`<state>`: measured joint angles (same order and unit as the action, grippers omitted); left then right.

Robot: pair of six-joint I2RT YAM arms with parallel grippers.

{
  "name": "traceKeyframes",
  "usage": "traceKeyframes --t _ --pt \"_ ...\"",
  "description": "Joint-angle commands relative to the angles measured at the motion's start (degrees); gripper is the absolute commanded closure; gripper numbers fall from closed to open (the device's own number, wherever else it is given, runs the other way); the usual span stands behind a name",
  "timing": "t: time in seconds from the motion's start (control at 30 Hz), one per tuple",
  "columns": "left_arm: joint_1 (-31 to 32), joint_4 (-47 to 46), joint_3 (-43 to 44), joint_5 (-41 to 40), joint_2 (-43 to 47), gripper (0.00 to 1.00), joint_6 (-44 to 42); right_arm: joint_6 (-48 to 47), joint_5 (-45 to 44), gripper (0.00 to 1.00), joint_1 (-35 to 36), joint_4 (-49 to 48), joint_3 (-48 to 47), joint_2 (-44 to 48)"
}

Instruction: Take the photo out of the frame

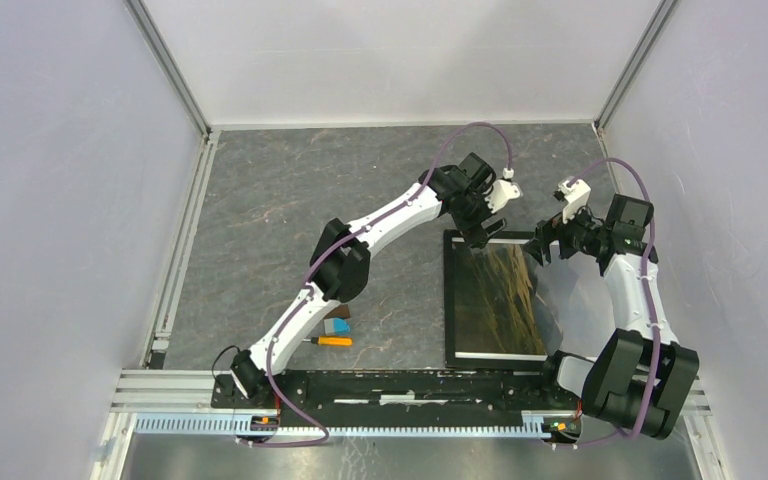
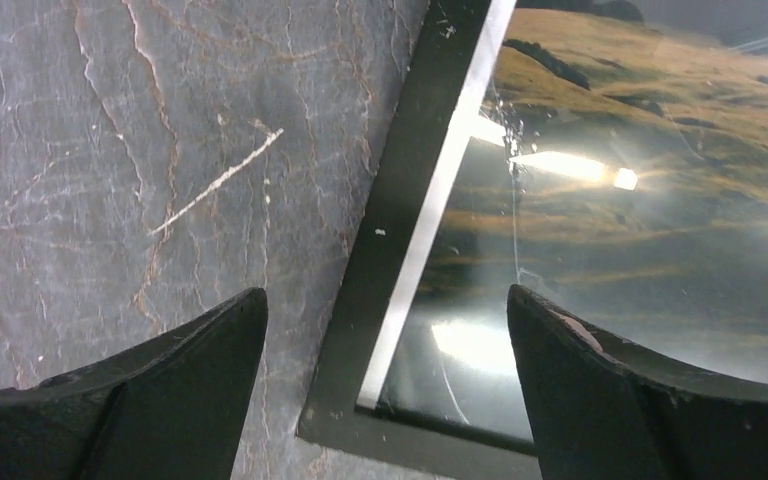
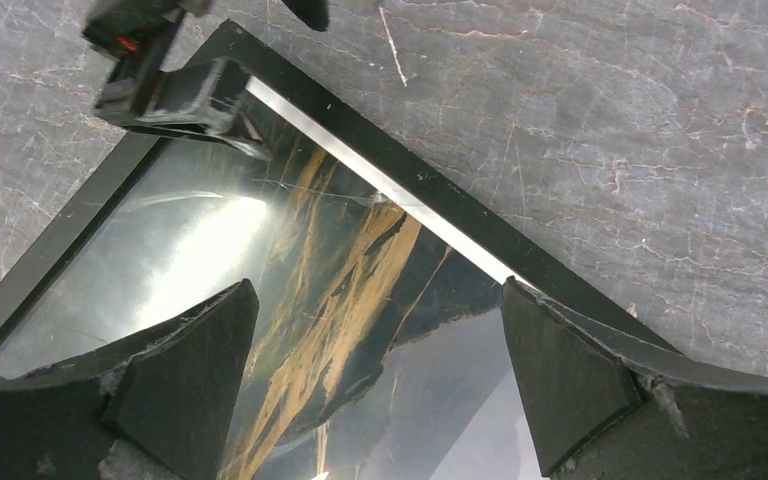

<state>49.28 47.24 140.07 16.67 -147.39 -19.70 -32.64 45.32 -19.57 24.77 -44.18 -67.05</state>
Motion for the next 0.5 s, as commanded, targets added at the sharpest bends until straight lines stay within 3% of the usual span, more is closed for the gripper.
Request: traceKeyframes --t 0.0,0.1,0.47 --pt "0.6 -3.2 5.0 -2.8 -2.7 0.07 -0.7 -0.5 2.8 0.02 -0.7 0.9 -1.8 -0.3" --pt "0.6 -3.6 5.0 -5.1 -3.5 0.13 -1.3 -0.5 2.9 0.02 -0.9 0.8 -1.5 -0.1" --pt "-1.3 -1.5 0.1 -7.7 -1.9 0.49 -2.2 0.0 3.9 0.02 -1.3 0.9 -1.6 -1.0"
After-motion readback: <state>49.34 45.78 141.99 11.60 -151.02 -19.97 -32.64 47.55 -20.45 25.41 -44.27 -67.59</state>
